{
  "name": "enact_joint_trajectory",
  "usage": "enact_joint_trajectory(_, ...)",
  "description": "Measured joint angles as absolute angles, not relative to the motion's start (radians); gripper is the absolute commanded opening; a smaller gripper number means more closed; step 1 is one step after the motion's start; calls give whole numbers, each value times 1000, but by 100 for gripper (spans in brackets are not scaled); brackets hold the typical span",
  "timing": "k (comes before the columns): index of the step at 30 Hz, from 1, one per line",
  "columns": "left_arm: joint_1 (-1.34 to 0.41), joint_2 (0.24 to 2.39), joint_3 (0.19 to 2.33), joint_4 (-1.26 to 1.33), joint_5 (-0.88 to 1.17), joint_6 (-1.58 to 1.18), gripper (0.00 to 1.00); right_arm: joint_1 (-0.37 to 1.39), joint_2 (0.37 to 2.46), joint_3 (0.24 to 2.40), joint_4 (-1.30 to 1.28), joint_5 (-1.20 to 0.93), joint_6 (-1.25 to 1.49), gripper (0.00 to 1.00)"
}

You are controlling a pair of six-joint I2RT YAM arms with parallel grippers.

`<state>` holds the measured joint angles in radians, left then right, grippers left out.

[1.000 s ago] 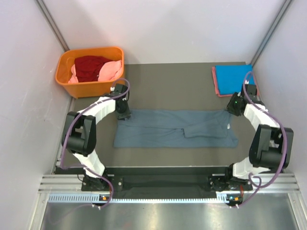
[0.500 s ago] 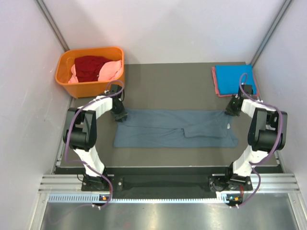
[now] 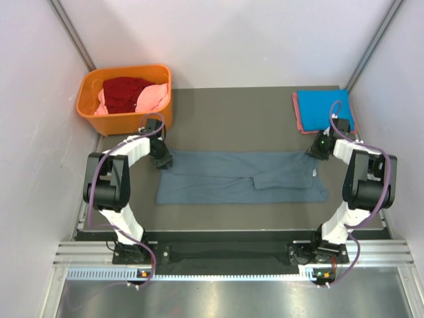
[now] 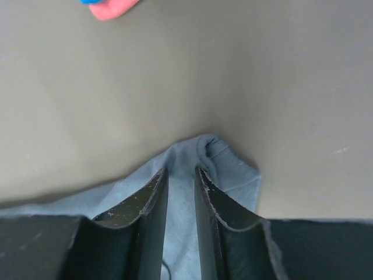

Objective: Fold and stack the t-shirts
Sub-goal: Fold the tshirt

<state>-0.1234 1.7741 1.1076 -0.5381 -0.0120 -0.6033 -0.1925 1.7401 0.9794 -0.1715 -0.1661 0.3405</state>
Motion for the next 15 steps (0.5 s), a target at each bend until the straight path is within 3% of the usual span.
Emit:
enact_joint_trajectory(5,-109,1753,1110,-564,7,-545,42,-192,1699,990,-242,-192,318,28)
enact_joint_trajectory(15,-86,1665,1180,-615,-20,-413,48,-192,1623,1023,-304,-215,295,31)
